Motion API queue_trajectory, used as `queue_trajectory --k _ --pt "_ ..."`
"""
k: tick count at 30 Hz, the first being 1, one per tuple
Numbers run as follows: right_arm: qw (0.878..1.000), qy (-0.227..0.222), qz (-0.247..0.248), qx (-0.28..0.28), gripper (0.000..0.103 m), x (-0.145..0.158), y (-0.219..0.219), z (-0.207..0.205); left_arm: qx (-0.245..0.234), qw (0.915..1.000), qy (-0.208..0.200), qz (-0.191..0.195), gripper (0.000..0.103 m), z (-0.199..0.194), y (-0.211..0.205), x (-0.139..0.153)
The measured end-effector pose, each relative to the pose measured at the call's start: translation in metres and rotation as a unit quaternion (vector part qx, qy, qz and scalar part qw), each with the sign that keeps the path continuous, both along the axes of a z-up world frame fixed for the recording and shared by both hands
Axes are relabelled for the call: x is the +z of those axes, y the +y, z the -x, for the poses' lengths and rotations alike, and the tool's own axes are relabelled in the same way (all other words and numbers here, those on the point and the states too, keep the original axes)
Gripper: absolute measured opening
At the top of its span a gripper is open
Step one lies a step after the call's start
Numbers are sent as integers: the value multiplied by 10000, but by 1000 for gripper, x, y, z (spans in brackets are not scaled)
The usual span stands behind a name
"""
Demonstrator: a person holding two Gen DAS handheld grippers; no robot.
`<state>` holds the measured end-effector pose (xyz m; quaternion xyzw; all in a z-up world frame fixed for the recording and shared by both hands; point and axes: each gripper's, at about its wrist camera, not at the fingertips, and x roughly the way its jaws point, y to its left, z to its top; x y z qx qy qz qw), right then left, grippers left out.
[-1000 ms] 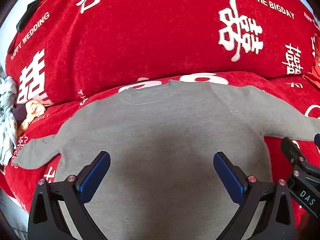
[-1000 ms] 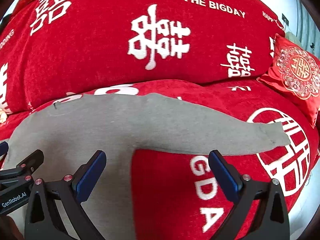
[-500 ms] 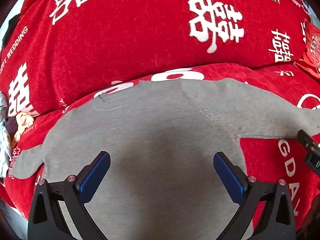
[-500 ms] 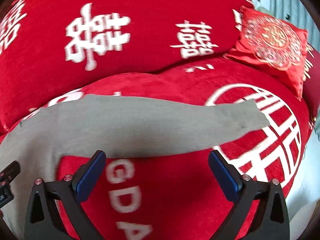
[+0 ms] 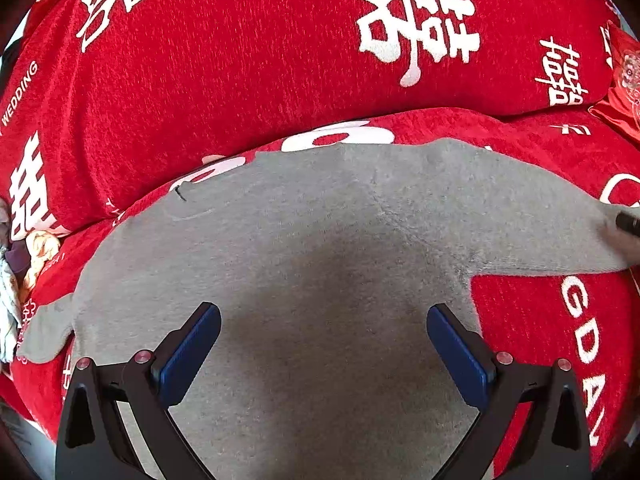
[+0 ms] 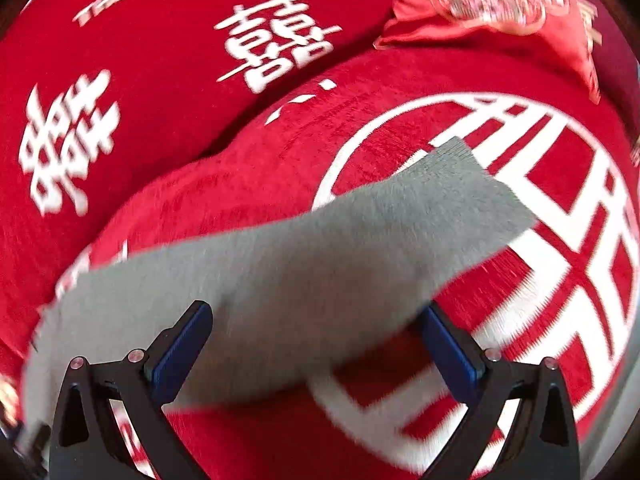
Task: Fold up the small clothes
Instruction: 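Move the right gripper to the sleeve cuff nearest it and grasp it, then lift the sleeve with the right gripper and fold it across the sweater body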
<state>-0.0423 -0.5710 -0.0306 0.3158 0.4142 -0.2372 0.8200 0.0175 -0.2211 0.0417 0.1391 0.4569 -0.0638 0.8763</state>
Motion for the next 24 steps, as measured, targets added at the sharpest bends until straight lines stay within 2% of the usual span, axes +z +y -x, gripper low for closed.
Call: queue_trajectory --k 3,5,6,7,9,10,12,16,18,20,21,23,24 --pt "9987 -334 -273 -264 101 -2 -24 0 23 10000 27 -22 103 -7 0 -2" --pt "9985 -454 -193 -228 93 1 -30 -3 46 10000 41 -16 103 -13 0 -2" --pt "9985 -469 -219 -151 76 0 -35 -5 78 10000 57 16 103 -19 0 -3" --pt "9983 -494 -303 -54 43 -2 -37 -8 119 9999 100 66 103 -25 -1 -3" --pt "9955 -510 -755 248 13 -13 -46 -13 171 9995 197 151 103 -36 -2 -5" --pt "9953 -476 -800 276 6 -17 -47 -13 201 9994 240 169 103 -41 -3 -6" --pt "9961 -551 -630 286 5 -15 -47 -7 252 9987 362 264 103 -53 -6 -9" --pt "9928 -1091 -447 197 4 4 -47 15 261 9976 499 395 103 -67 -15 -13" --pt "9933 -1086 -288 265 4 11 -43 17 167 9976 579 349 103 -73 -25 -21" --pt "9950 -915 73 384 4 18 -34 13 3 9975 682 176 103 -76 -36 -33" --pt "9952 -883 154 393 4 20 -33 10 -7 9985 533 152 103 -75 -38 -31" --pt "9955 -844 229 365 4 24 -33 11 -51 9982 591 78 103 -77 -40 -28" --pt "9956 -828 265 354 4 27 -34 11 -56 9980 601 161 103 -77 -37 -25"
